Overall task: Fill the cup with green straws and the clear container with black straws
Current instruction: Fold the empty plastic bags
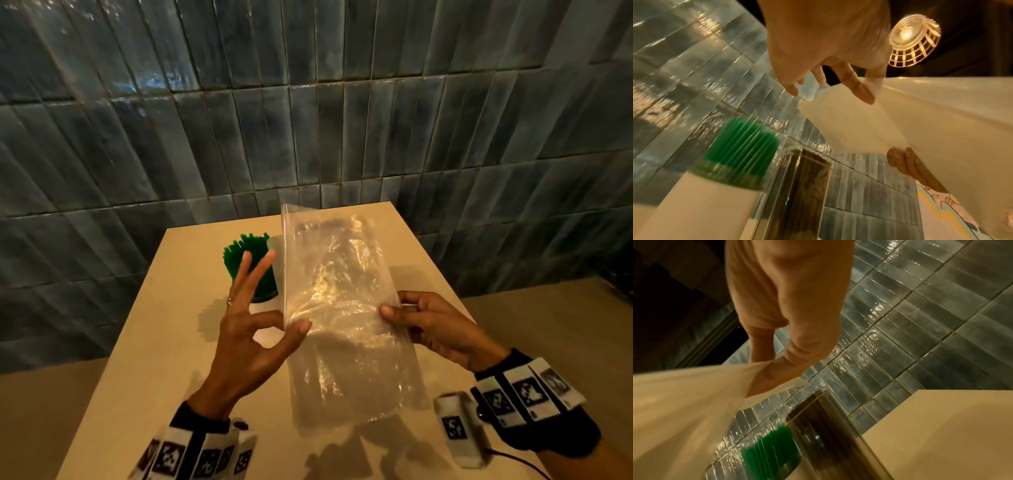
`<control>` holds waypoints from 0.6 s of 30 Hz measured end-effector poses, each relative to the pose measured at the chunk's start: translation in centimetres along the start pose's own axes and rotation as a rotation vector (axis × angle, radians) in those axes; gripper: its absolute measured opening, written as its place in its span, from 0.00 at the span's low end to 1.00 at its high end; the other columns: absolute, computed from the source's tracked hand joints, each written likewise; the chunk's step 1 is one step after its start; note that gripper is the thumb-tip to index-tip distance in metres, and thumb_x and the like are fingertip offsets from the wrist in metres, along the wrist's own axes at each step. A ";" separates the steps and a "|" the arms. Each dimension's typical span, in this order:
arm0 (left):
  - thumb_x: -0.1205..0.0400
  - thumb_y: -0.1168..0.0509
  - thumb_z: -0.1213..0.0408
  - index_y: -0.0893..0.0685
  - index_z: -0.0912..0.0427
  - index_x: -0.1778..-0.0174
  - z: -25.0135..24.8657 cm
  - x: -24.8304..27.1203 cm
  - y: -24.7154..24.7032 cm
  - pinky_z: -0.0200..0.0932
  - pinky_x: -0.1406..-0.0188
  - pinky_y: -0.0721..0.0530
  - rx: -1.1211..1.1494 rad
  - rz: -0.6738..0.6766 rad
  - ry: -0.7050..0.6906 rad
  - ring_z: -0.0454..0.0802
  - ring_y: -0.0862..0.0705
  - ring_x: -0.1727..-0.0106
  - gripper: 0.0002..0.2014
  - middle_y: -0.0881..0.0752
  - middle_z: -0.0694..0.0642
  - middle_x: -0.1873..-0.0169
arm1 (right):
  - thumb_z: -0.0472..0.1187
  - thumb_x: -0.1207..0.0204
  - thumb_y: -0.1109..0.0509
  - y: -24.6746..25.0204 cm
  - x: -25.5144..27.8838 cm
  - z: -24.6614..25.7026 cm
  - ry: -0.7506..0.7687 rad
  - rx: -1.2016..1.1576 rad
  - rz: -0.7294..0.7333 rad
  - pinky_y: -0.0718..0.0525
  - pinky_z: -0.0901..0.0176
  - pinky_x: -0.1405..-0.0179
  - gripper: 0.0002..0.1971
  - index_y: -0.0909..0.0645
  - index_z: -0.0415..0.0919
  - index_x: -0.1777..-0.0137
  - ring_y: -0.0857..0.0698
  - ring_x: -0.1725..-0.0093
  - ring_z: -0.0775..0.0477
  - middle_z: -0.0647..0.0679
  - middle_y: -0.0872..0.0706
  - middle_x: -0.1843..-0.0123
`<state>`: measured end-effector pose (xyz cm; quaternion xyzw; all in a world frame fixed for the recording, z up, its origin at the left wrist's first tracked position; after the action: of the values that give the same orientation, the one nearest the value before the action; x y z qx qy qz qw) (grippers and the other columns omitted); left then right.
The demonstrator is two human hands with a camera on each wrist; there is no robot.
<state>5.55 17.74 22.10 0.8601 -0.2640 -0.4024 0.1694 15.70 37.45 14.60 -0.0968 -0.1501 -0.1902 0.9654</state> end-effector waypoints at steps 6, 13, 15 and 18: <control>0.21 0.36 0.44 0.14 0.40 0.53 -4.8 -1.1 1.1 0.59 0.19 0.49 -0.195 -0.001 -0.339 0.65 0.46 0.19 0.09 0.37 0.44 0.21 | 0.37 0.39 0.28 0.3 0.9 1.9 0.051 -0.073 0.041 0.11 0.61 0.60 0.13 0.14 0.39 0.53 0.09 0.58 0.49 0.46 0.08 0.56; 0.21 0.37 0.52 0.09 0.48 0.64 -9.8 0.3 -0.5 0.65 0.24 0.44 -0.412 0.113 -0.664 0.64 0.42 0.19 0.13 0.32 0.47 0.23 | 0.32 0.39 0.28 -0.4 0.9 1.4 -0.024 -0.112 0.114 0.10 0.60 0.60 0.14 0.14 0.32 0.52 0.10 0.60 0.47 0.40 0.09 0.56; 0.20 0.37 0.52 0.08 0.50 0.61 -9.2 0.1 -0.7 0.63 0.24 0.40 -0.435 0.124 -0.643 0.58 0.33 0.22 0.13 0.21 0.48 0.32 | 0.33 0.39 0.27 -0.1 1.0 1.6 -0.015 -0.118 0.097 0.10 0.58 0.60 0.14 0.14 0.33 0.52 0.09 0.59 0.46 0.40 0.09 0.55; 0.19 0.37 0.53 0.09 0.56 0.57 -6.9 -0.7 0.0 0.58 0.31 0.26 -0.298 0.100 -0.456 0.47 0.20 0.34 0.14 0.15 0.51 0.41 | 0.47 0.50 0.14 0.4 1.4 2.9 0.121 -0.094 0.073 0.11 0.60 0.58 0.24 0.10 0.39 0.53 0.10 0.53 0.47 0.42 0.09 0.51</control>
<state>10.53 18.70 26.77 0.6987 -0.2753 -0.6113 0.2496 16.38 38.02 17.70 -0.1359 -0.0785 -0.1671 0.9734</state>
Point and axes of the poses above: each hand's wrist, its own x-axis away from the middle knuckle, its own y-axis out of the back of the hand, z = x × y, the point moved 10 cm from there along -x, towards the middle knuckle
